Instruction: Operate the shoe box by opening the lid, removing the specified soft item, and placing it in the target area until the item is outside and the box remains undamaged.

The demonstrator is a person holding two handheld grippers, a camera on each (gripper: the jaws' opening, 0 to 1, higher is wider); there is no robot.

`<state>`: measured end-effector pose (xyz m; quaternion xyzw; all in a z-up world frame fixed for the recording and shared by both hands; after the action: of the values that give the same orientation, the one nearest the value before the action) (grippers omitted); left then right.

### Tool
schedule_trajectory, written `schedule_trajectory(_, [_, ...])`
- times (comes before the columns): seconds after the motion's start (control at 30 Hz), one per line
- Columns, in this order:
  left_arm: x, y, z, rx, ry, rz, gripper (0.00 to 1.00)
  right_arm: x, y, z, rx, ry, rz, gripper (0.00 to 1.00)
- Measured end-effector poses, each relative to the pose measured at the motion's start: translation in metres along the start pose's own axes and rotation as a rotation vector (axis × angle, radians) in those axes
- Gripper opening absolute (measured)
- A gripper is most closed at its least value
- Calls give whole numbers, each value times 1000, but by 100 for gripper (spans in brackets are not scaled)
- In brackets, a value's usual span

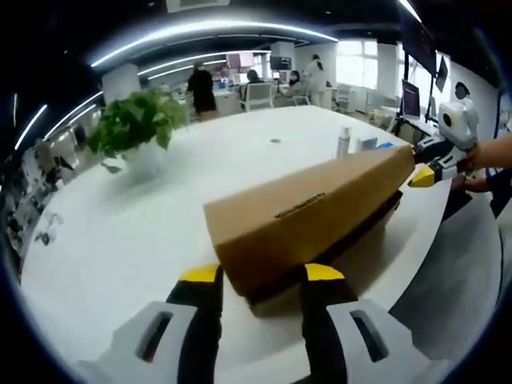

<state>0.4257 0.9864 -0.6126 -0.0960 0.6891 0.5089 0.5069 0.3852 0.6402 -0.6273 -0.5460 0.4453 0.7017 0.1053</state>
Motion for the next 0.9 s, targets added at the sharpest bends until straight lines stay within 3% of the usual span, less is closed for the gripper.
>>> schedule_trajectory(0.4, [15, -10, -4, 29, 24, 52, 44, 12, -6, 0, -24, -103, 28, 31])
schedule_trajectory(0.9, [29, -23, -8, 56, 55, 111, 45, 27, -17, 0, -22, -96, 84, 31])
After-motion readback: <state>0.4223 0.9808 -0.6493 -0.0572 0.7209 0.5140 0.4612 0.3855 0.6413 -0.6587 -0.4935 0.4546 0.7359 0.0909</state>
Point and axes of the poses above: the point that each gripper's makers call its tool centre point, and the gripper's own axes: y roughly backward along the fingers, z roughly to its left, x roughly out of its underside, the point moved 10 cm from there along y, roughly backward along the fingers, and after that the axes turned 1 degree about -z, right-handed, at the moved point
